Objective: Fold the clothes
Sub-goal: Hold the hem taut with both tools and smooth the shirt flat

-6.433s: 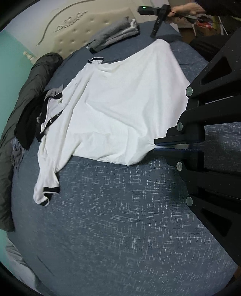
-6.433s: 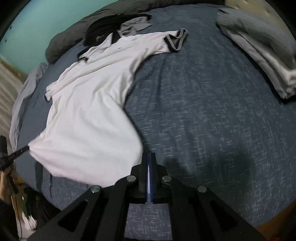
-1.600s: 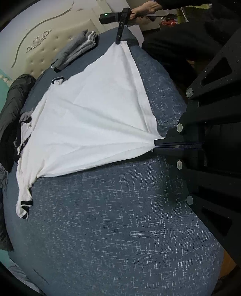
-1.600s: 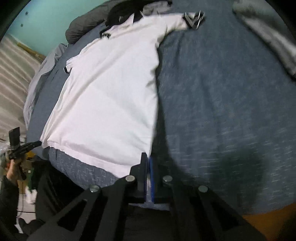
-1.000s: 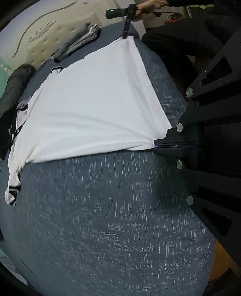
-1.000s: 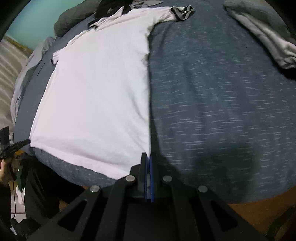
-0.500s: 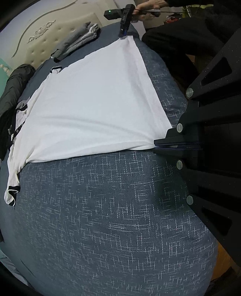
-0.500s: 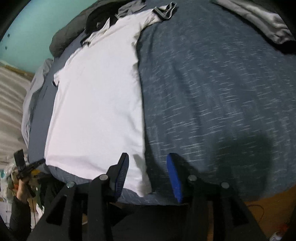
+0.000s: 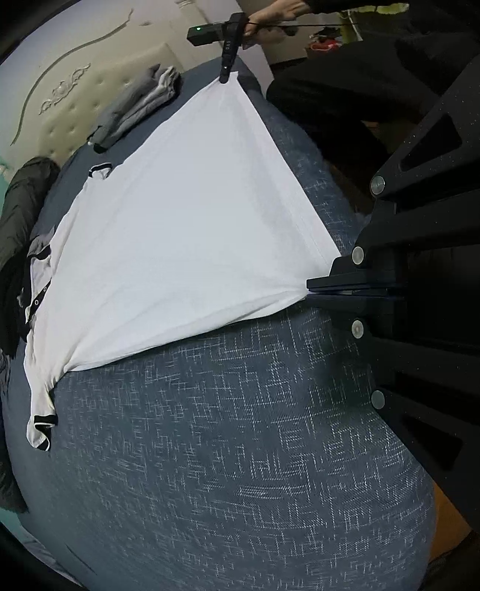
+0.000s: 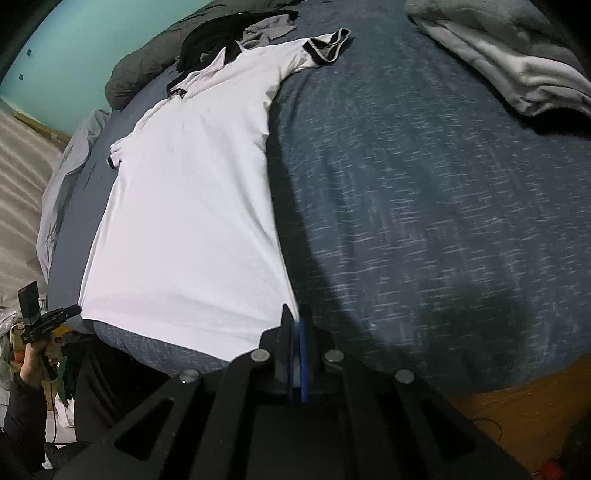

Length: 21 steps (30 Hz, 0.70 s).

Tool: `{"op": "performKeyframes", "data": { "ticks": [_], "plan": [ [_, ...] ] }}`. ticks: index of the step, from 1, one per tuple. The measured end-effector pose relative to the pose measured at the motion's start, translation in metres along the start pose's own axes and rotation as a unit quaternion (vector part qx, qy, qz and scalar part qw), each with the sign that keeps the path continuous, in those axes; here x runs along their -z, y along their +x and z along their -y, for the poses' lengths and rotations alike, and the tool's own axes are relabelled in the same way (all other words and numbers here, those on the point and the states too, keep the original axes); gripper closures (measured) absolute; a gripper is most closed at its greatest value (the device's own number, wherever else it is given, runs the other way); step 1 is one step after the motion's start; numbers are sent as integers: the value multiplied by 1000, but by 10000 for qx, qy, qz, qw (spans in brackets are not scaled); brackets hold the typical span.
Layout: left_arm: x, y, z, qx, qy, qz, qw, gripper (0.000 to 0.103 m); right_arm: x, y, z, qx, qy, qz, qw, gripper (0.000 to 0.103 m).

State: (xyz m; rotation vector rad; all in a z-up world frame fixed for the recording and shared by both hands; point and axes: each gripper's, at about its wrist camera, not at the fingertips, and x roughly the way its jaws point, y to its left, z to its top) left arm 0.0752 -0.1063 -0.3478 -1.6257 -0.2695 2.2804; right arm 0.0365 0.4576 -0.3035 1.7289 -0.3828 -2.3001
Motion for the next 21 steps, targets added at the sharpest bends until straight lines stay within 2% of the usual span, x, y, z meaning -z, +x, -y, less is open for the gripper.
{"op": "performKeyframes", "data": {
  "ticks": [9,16,21],
  "plan": [
    [15,-5,-46,-87,-519,57,9986,102,10,50,-18,-11,-123,-467,9988,101],
    [9,8,-28,-82,-407,-35,9991,102,5,45,-12,111,-145,-430,9989,101],
    [11,4,-37,44,-609,77,9981,102,6,44,-7,82,-80,-268,9996,101]
  ]
}}
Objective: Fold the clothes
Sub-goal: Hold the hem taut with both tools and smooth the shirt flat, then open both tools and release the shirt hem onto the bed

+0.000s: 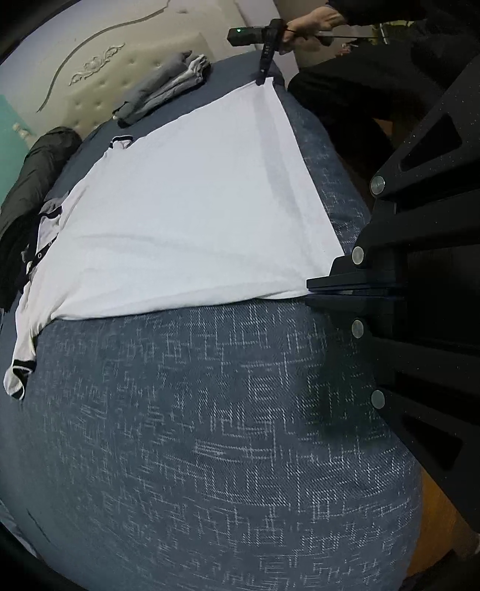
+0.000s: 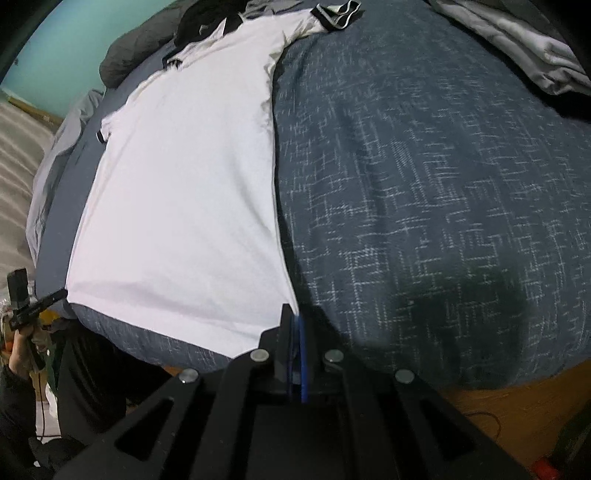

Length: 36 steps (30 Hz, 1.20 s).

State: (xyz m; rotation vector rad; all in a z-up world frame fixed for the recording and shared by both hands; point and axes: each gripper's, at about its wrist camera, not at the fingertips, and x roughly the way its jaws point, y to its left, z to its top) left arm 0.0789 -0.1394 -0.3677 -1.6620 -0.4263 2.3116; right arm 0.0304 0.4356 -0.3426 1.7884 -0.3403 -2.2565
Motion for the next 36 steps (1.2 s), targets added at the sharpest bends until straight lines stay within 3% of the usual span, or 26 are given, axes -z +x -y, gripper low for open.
{"op": "performKeyframes", "data": {
  "ticks": [6,11,13,16,17,24,27,36],
  "plan": [
    [0,5,1,98,-39,-17,9999,101,4,2,10,-50,34,-21,10000,101],
    [-7,-5,2,85,-31,-8,10000,100,0,-14,16,-130,103,86,9998,77],
    [-13,-15,4,-15,-8,37,10000,96,-3,-27,19,-136,144,212,9996,74],
    [-23,-36,5,-215,53,194,9996,81,-11,-46,20,-69,190,408,9990,74],
    [-28,-43,5,-267,56,251,9993,78,-14,-53,18,-67,183,461,9987,74],
    [-64,-84,5,-440,-85,673,9967,77,-34,-79,-2,-30,134,860,9962,69],
    [-89,-84,12,-473,-189,793,9956,76,-41,-92,2,-183,154,1014,9946,66],
    [-159,-42,9,-422,-581,984,9926,76,-99,-58,-33,-406,247,1284,9906,66]
  ]
}}
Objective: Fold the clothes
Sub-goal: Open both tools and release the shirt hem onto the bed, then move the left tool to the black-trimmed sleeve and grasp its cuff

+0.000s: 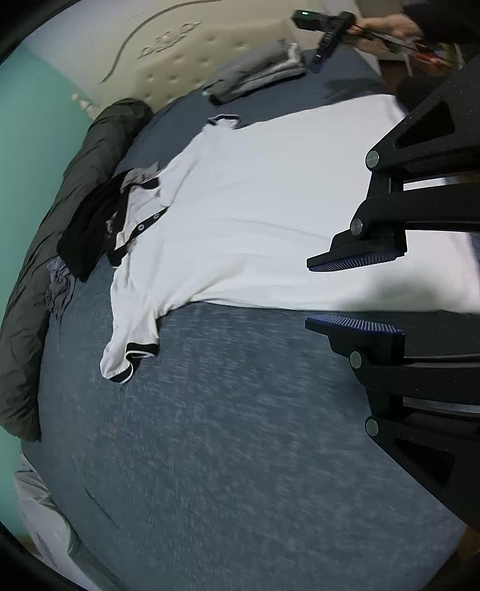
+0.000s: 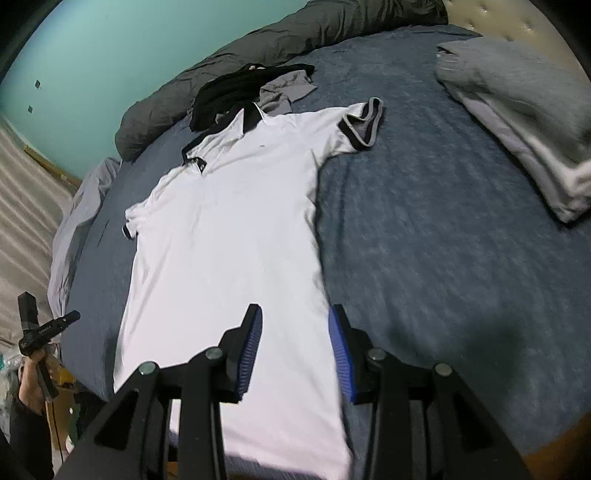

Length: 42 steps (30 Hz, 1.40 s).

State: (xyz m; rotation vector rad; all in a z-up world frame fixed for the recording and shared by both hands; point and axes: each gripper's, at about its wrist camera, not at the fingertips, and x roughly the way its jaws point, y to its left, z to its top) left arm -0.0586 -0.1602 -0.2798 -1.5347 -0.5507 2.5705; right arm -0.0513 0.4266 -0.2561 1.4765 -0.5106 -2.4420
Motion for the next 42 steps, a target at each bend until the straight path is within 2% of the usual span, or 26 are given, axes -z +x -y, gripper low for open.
{"op": "performKeyframes", "data": {
  "ticks": [4,10,14,16,19,26,29,33,37,42],
  "plan": [
    [-30,36,-2,-27,-97,15,9999,76,-18,31,-16,-121,108,131,9998,65],
    [-75,99,-19,-65,-278,7,9996,76,-41,88,-48,-558,217,329,9977,62],
    [-91,136,-28,-101,-354,-37,9993,76,-52,123,-67,-789,195,376,9960,62],
    [-96,148,-30,2,-408,23,9992,76,-55,138,-72,-849,205,383,9954,62],
    [-99,154,-26,158,-375,193,9990,76,-57,154,-76,-887,146,423,9950,62],
    [-99,166,-13,222,-49,351,9991,78,-54,178,-88,-941,-147,306,9950,62],
    [-96,169,-16,273,-25,335,9991,100,-51,183,-91,-982,-206,329,9944,62],
    [-89,168,-17,324,27,475,9983,102,-51,191,-93,-1055,-176,236,9940,62],
    [-87,162,-30,487,-299,594,9966,102,-51,190,-95,-1082,-178,267,9936,62],
    [-84,148,-50,403,-637,788,9940,102,-53,190,-96,-1173,-101,309,9926,62]
  ]
}}
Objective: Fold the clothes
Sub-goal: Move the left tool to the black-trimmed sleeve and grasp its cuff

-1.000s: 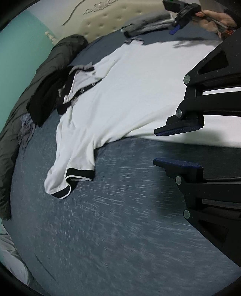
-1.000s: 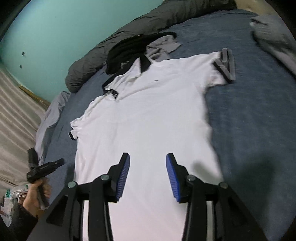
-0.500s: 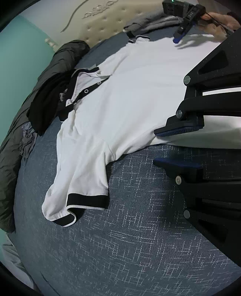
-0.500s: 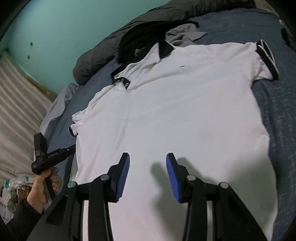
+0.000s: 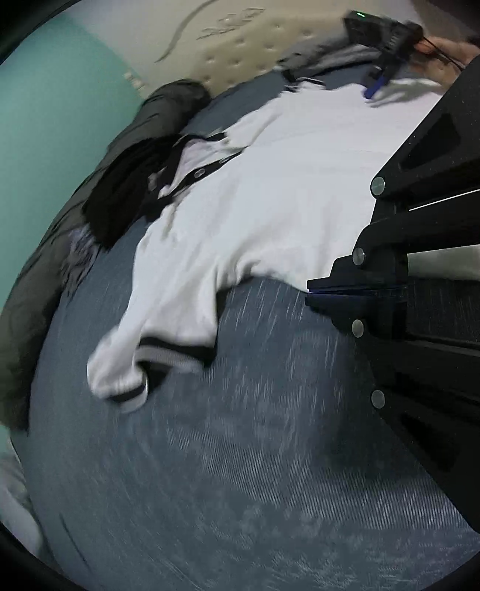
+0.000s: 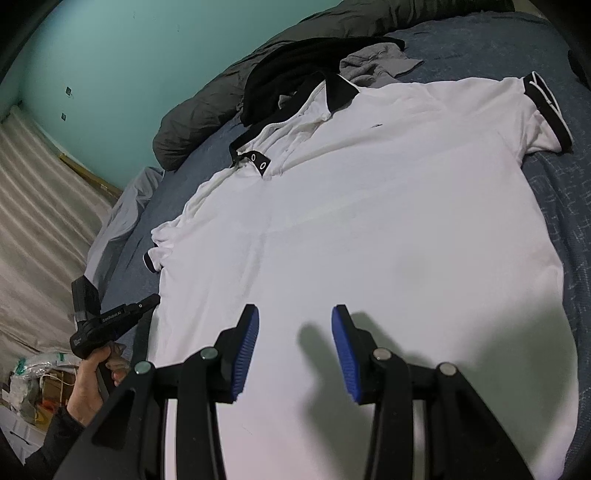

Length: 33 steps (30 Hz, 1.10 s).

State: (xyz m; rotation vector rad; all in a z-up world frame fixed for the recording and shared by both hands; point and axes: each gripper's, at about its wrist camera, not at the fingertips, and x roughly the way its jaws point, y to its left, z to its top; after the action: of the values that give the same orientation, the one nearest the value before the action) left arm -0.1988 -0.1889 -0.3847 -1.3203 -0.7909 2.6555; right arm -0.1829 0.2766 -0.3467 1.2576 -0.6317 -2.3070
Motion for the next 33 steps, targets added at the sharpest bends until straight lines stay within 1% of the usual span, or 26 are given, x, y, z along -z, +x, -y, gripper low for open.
{"op": "performKeyframes", "data": {
  "ticks": [2,5,8,10,12,14,16,17,18,19,20,21,22,24,26,27,28,29,31,33],
  "plan": [
    [0,-2,-9,30,-157,10,9999,102,1,2,-1,1,-27,-21,10000,62],
    [3,-3,-9,-27,-191,53,9998,102,2,5,-2,-11,-47,-66,10000,62],
    [3,-7,-2,-58,-168,78,9998,102,2,5,-2,1,-55,-60,10000,62],
    [3,-8,5,-91,-24,51,9999,102,1,4,-1,-2,-30,-35,10000,62],
    [3,-2,6,-84,-9,-48,10000,102,1,4,1,4,-13,-11,10000,62],
    [1,-2,5,-45,-79,-7,10000,102,1,4,2,11,-9,-22,10000,62],
    [-3,-8,7,-52,-46,-5,10000,101,0,3,2,0,-8,-27,10000,62],
    [-4,-11,8,-49,-17,3,10000,97,-1,1,1,-5,-19,-16,10000,62],
    [-4,-15,9,-14,-4,-6,10000,89,-2,0,1,-10,-33,1,10000,62],
    [-3,-19,10,38,-7,-26,10000,84,-3,-3,0,-8,-52,30,10000,62],
    [-1,-22,12,85,-6,-55,9999,74,-3,-5,0,6,-54,61,10000,62],
    [3,-22,14,99,28,-150,9998,68,-4,-7,1,18,-33,93,9999,62],
    [8,-19,16,68,84,-298,9995,68,-4,-9,2,26,-6,120,9999,62],
    [19,-13,16,1,122,-520,9986,68,-3,-12,5,6,85,155,9998,62],
    [26,-9,15,94,29,-597,9982,69,-2,-14,6,-13,141,171,9998,62],
    [27,-9,14,119,13,-589,9982,72,-1,-15,6,-16,152,176,9997,62],
    [28,-10,14,140,-3,-573,9983,81,-1,-15,6,-11,152,185,9997,62],
    [28,-10,13,158,-31,-599,9981,100,-1,-16,5,-14,157,196,9997,62],
    [28,-15,12,149,-48,-566,9983,101,-1,-17,4,-54,173,210,9996,62],
    [28,-21,10,49,4,-488,9988,101,-2,-17,3,-84,172,221,9996,62]
  ]
}}
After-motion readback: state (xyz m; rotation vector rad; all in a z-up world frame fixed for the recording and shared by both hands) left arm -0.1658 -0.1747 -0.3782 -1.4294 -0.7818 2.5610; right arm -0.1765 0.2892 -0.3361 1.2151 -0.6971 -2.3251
